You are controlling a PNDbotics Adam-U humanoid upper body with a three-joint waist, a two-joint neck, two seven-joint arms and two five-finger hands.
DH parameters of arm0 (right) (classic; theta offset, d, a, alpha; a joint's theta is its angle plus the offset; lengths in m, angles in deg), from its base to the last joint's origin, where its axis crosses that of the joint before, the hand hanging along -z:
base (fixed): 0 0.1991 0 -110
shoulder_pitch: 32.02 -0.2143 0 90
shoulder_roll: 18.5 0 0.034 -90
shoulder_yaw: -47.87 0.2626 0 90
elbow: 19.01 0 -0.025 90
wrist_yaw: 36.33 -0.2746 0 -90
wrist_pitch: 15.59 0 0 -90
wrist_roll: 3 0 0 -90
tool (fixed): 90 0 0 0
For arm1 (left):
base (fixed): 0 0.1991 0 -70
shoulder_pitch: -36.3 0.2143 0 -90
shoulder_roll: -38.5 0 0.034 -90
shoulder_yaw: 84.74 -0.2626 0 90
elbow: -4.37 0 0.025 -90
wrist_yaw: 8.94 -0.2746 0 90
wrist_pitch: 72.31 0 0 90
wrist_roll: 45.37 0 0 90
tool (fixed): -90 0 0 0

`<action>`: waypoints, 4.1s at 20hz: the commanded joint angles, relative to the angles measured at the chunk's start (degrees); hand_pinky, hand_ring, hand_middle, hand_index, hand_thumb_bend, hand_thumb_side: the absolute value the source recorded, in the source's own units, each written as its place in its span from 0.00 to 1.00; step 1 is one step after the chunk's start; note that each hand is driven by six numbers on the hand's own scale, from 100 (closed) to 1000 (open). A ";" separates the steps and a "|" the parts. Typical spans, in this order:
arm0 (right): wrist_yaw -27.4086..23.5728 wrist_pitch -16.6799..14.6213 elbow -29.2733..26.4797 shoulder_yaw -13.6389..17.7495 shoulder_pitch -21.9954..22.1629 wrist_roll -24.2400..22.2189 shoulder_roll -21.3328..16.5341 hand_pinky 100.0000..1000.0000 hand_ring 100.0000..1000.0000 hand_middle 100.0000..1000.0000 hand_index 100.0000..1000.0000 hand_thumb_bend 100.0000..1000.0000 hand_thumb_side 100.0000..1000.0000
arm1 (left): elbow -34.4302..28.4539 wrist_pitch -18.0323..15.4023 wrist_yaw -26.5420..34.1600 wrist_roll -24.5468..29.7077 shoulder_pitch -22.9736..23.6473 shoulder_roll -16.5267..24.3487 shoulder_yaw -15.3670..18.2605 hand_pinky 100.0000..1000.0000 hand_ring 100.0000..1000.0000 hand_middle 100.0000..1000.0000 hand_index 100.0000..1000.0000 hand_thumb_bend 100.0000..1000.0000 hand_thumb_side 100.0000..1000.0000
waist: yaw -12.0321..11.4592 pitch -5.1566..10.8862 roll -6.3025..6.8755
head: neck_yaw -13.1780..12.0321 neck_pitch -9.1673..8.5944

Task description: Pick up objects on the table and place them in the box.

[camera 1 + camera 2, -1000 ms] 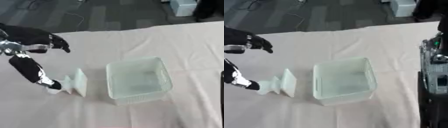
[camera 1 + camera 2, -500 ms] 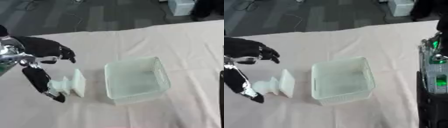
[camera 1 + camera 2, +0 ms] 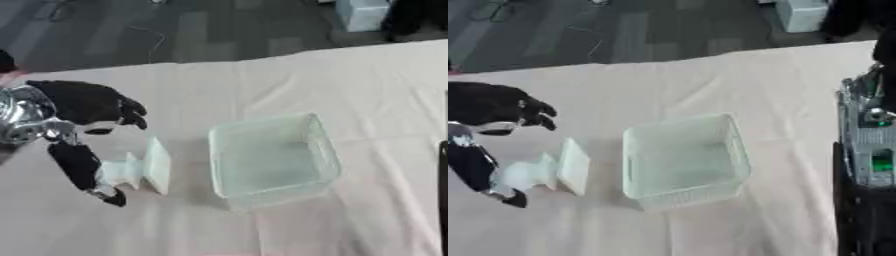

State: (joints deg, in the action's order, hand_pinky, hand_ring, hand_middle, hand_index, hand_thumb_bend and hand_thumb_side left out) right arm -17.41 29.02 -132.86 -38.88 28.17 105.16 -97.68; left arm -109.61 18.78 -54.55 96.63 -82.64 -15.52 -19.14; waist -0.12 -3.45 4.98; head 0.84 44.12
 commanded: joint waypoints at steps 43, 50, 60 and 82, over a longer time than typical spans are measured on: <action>-0.35 -0.33 -0.74 0.03 -1.79 -0.33 0.02 0.41 0.24 0.23 0.40 0.00 0.92 | -0.61 18.12 1.27 -7.03 1.22 -1.12 1.44 0.90 0.82 0.87 0.88 0.50 0.60 | 0.32 -0.31 -0.29 | 0.71 -0.01; -0.43 -0.35 -0.74 0.02 -1.85 -0.42 0.08 0.41 0.24 0.23 0.40 0.00 0.92 | -0.61 22.94 0.50 -3.88 1.47 -1.06 0.76 0.91 0.83 0.88 0.89 0.50 0.65 | 0.40 -0.37 -0.25 | 0.50 -0.01; -0.45 -0.39 -0.74 -0.02 -2.02 -0.46 0.17 0.41 0.24 0.23 0.40 0.00 0.92 | -0.61 23.44 -0.25 -0.09 3.20 -0.54 -1.37 0.97 0.87 0.90 0.90 0.59 0.68 | 0.58 -0.54 -0.24 | 0.40 -0.01; -0.69 -0.24 -0.74 0.27 -1.96 -0.84 -0.17 0.41 0.24 0.23 0.40 0.00 0.92 | 3.49 27.44 -6.27 -0.03 14.13 1.28 -3.09 1.00 0.92 0.92 0.91 0.68 0.69 | 0.19 -0.75 -0.67 | -1.68 -0.01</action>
State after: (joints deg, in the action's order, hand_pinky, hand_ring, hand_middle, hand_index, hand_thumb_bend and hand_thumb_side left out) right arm -17.78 28.83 -132.86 -38.85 27.44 104.38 -97.22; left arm -106.29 41.37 -60.63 91.71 -68.23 -15.06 -22.46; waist 0.21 -4.68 4.43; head -0.19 44.14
